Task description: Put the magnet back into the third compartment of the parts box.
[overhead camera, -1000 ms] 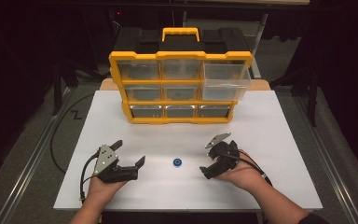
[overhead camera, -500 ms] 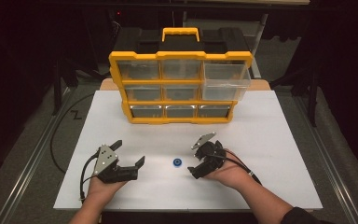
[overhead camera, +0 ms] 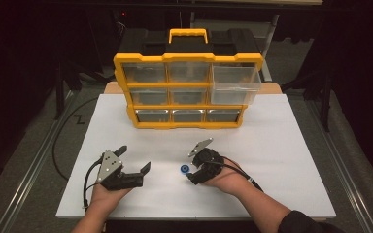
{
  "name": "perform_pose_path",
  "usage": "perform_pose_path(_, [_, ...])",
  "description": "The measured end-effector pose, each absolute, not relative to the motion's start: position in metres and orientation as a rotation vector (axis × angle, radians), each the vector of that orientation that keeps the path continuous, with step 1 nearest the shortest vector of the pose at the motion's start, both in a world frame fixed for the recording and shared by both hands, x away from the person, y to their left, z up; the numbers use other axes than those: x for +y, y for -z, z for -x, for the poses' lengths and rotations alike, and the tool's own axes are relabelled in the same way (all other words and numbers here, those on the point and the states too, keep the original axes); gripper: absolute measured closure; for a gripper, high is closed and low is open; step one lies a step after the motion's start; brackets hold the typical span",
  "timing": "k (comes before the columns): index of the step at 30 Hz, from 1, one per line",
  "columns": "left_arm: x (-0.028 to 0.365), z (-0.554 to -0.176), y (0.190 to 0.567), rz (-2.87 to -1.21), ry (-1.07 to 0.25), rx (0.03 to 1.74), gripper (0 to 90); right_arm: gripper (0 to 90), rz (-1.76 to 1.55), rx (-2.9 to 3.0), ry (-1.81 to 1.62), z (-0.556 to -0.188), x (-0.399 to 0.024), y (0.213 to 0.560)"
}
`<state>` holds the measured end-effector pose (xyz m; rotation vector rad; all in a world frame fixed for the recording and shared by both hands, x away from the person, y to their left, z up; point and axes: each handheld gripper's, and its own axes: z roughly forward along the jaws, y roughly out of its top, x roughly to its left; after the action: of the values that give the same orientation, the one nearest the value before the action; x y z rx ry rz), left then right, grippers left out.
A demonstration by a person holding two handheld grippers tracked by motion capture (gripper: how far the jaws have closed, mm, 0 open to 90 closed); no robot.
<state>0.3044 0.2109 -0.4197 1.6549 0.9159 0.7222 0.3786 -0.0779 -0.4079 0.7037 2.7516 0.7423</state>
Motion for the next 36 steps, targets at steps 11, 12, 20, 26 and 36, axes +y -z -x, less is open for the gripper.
perform_pose_path(11, [0.212,-0.304,0.419,-1.650,-0.723,0.916,2.3,46.7,-0.641,2.803,-0.743,-0.380,-0.058,0.413])
perform_pose_path(12, [0.212,-0.304,0.419,-1.651,-0.724,0.916,2.3,47.4,-0.631,2.805,-0.745,-0.380,-0.058,0.413])
perform_pose_path(20, [0.213,-0.304,0.419,-1.648,-0.725,0.919,2.4,54.1,-0.633,2.816,-0.742,-0.384,-0.054,0.414])
perform_pose_path(26, [0.214,-0.304,0.419,-1.646,-0.724,0.921,2.4,57.3,-0.641,2.822,-0.748,-0.386,-0.055,0.415])
perform_pose_path(36, [0.214,-0.304,0.419,-1.648,-0.723,0.923,2.5,64.1,-0.663,2.815,-0.764,-0.388,-0.056,0.415])
